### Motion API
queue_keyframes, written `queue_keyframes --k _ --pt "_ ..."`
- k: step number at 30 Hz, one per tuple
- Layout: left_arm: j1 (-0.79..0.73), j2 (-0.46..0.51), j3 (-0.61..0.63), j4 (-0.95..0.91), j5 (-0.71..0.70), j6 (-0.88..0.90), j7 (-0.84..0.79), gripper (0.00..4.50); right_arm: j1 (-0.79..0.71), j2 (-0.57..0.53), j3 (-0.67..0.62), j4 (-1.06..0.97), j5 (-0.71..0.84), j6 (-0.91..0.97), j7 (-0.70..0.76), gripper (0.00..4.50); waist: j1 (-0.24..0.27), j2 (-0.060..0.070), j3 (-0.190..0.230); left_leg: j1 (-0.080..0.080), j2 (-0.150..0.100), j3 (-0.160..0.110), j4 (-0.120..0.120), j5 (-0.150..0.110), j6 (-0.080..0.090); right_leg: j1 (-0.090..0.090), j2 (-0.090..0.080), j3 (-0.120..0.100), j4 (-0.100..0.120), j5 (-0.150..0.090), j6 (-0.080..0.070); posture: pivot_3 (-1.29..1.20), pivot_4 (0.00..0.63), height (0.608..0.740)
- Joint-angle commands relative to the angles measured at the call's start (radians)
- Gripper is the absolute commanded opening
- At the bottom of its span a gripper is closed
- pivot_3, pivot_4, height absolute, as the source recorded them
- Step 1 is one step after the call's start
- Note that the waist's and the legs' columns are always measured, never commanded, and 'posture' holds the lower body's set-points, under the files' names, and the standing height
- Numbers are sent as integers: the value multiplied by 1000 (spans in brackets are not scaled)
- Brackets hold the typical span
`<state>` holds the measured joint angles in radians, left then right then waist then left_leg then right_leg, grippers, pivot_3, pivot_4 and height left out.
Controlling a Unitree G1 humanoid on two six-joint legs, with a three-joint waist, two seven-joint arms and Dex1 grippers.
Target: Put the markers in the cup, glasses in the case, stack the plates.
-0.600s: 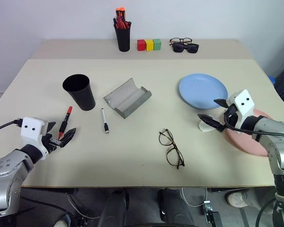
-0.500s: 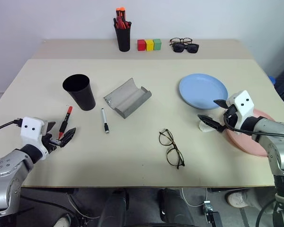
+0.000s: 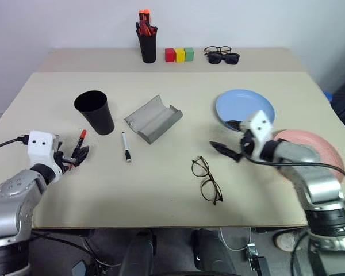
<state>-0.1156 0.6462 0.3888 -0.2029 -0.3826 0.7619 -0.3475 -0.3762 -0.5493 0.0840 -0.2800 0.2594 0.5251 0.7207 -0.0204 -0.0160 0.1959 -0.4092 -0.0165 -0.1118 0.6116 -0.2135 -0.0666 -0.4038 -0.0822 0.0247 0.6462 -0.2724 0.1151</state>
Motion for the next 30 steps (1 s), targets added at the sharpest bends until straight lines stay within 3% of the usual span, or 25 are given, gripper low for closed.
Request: queue_keyframes --k 1,8,14,18,23,30 --pt "-95 10 -22 67 28 97 63 4368 -42 71 100 -72 -54 16 -70 4500 3 0 0 0 0 0 0 0 0 0 0 0 0 0 0 0 150 740" --pt "-324 -1 -110 309 61 234 93 4368 -46 183 213 -139 -88 54 -131 4500 4 -2 0 0 -1 -1 0 0 0 0 0 0 1 0 1 0 150 740" --pt "-450 -4 -159 461 73 322 67 4368 -23 170 207 -168 -92 71 -132 4500 3 -1 -1 2 -1 -1 0 1 -1 1 0 -1 3 0 1 0 150 740" --pt "-476 -2 -147 503 89 356 81 2663 -26 161 203 -160 -96 63 -130 4500 2 0 -1 2 -1 -1 0 1 -1 1 0 -1 3 0 1 0 150 740" --pt "-463 12 -124 500 119 312 103 116 -36 173 210 -148 -104 53 -134 4500 -1 0 -2 2 -1 -1 0 1 -1 1 0 -1 4 0 1 0 150 740" --pt "-471 -4 44 424 145 -76 247 28 -79 192 218 -109 -108 20 -121 4500 -5 -3 0 0 0 -2 0 2 -3 -2 0 -1 4 1 0 0 150 740"
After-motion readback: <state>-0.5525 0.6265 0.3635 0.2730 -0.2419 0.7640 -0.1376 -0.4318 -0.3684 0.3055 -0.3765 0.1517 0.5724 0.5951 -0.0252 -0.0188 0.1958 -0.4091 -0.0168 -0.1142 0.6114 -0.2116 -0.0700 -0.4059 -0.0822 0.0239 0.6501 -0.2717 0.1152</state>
